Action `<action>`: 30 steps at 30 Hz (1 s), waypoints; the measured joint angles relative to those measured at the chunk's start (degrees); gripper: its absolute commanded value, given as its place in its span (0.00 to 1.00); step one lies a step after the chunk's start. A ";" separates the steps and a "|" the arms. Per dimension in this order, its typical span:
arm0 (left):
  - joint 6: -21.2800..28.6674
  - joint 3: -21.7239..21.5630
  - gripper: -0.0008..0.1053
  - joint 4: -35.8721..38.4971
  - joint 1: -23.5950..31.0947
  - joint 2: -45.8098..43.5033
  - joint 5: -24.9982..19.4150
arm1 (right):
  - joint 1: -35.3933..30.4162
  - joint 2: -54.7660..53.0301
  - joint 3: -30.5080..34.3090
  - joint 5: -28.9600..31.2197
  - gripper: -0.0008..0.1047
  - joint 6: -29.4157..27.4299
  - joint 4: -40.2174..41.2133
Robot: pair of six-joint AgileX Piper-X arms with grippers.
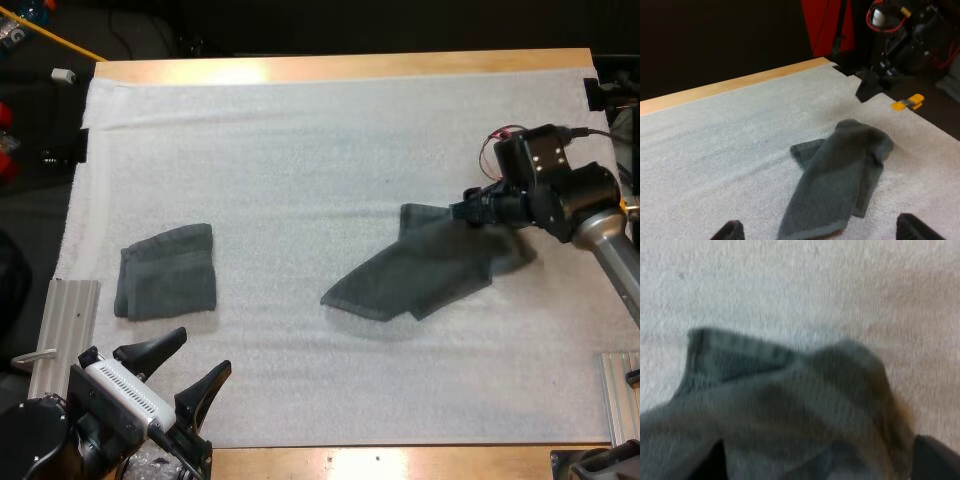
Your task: Pick towel from pile, fold and stack
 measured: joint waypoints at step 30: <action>0.00 0.00 0.57 0.00 0.00 0.00 0.00 | 20.50 -13.27 19.33 -5.40 0.52 15.52 -0.31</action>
